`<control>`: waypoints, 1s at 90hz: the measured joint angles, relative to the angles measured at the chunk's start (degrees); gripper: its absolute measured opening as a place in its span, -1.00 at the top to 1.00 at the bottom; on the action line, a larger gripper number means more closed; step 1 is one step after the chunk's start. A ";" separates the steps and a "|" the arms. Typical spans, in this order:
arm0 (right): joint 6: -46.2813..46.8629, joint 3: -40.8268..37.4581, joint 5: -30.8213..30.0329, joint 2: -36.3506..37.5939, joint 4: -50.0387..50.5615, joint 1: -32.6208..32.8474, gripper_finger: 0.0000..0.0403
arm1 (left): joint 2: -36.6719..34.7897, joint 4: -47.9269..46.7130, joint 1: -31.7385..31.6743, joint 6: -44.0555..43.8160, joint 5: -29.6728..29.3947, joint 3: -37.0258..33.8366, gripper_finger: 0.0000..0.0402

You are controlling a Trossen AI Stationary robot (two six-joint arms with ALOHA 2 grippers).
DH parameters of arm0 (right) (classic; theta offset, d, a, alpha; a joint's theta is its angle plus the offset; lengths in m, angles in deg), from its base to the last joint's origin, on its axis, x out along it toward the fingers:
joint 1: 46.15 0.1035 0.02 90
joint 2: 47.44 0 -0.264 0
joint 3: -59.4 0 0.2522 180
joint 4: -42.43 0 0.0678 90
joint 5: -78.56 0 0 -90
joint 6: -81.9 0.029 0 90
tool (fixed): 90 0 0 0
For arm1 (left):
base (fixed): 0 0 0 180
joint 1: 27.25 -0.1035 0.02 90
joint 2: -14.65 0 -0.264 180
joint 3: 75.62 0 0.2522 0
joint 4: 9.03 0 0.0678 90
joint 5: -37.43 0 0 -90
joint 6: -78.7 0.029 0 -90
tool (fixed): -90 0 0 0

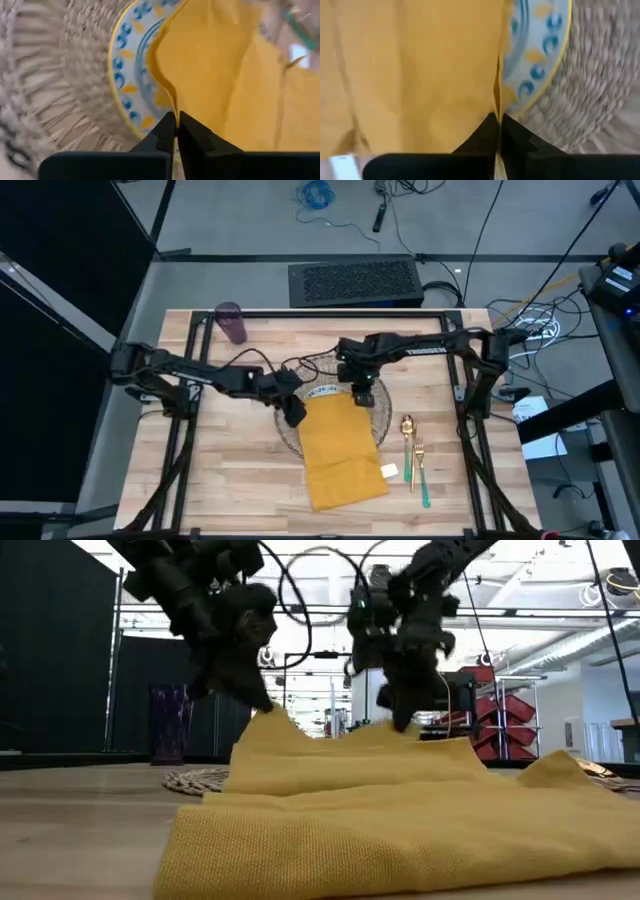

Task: Set table place
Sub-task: Fold the yellow table napkin

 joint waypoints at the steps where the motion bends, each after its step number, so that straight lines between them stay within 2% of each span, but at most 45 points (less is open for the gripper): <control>1: 0.03 0.44 -0.21 0.00 0.55 0.18 1.00 | 0.00 -0.04 0.19 0.01 0.03 0.13 1.00; 11: 0.97 3.62 -1.11 0.02 4.42 2.05 1.00 | 0.00 -0.22 2.33 -0.40 0.19 1.15 1.00; 30: 6.22 4.07 -1.66 0.02 9.69 7.75 1.00 | 0.00 -0.23 8.52 -5.44 -1.93 1.36 1.00; 50: 12.73 4.07 -4.15 2.52 9.18 14.15 1.00 | 0.02 -0.09 16.25 -12.13 -7.06 1.90 1.00; 75: 20.07 4.10 -5.17 5.84 9.85 19.18 1.00 | 0.02 0.22 23.17 -13.89 -15.06 8.45 1.00; 90: 23.81 4.90 -5.72 5.92 12.22 23.89 1.00 | 0.04 -0.12 26.31 -15.65 -18.94 9.64 1.00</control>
